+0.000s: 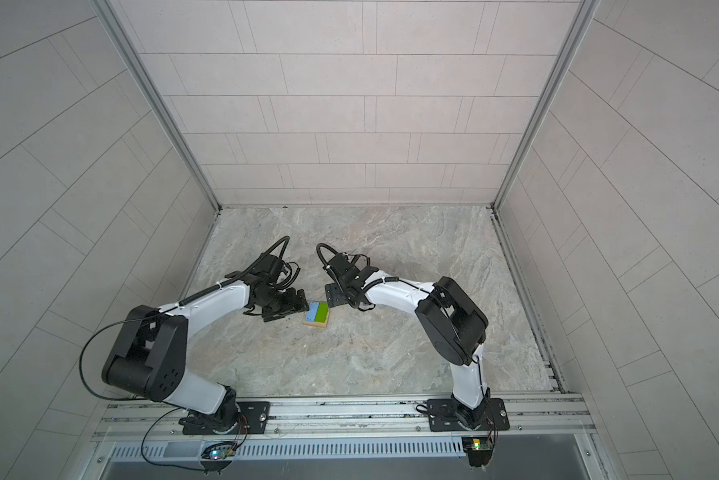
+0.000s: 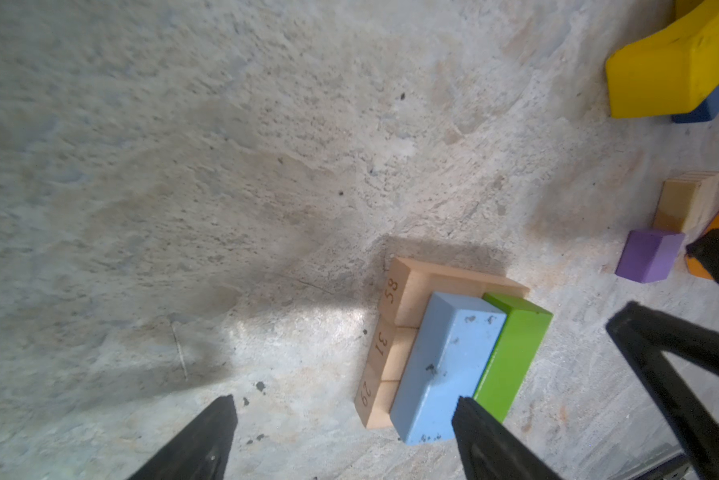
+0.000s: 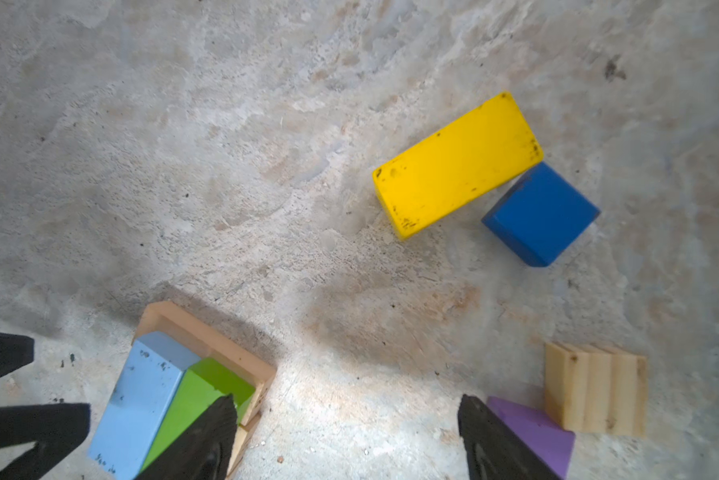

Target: Build the wood block tower

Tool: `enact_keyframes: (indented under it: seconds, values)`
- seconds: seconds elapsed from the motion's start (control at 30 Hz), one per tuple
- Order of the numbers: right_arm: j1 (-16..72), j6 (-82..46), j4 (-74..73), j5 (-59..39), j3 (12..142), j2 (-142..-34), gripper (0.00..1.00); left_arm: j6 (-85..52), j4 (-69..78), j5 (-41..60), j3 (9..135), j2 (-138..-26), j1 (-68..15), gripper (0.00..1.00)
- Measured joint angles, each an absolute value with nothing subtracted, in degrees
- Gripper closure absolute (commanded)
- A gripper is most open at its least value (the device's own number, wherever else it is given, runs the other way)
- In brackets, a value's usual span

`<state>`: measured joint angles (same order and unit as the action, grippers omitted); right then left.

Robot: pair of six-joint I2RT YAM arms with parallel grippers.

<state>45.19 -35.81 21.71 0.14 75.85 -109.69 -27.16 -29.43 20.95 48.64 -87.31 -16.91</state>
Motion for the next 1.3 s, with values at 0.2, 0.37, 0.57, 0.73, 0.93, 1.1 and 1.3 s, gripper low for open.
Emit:
enact_keyframes:
  seconds: [0.2,0.37,0.57,0.73,0.93,1.1,1.3]
  values:
    - [44.9,-35.6,22.3,0.5,76.6,-111.2,0.15,-27.2,-29.4,20.9,48.7,-87.3,-16.9,0.11]
    - [44.9,-35.3,22.5,0.6,77.9,-112.1,0.15,-27.2,-29.4,20.9,48.7,-87.3,-16.9,0.11]
    - [44.9,-34.9,22.5,0.7,78.4,-113.6,0.16,-27.2,-29.4,20.9,48.7,-87.3,-16.9,0.11]
    - [44.9,-34.9,22.5,0.4,78.4,-113.9,0.16,-27.2,-29.4,20.9,48.7,-87.3,-16.9,0.11]
    - [44.9,-34.9,22.2,0.2,78.4,-113.9,0.16,-27.2,-29.4,20.9,48.7,-87.3,-16.9,0.11]
    - [44.9,-34.9,22.0,0.0,78.3,-113.9,0.16,-27.2,-29.4,20.9,48.7,-87.3,-16.9,0.11]
    - [45.0,-34.9,21.6,-0.1,78.2,-113.9,0.16,-27.2,-29.4,20.9,48.7,-87.3,-16.9,0.11]
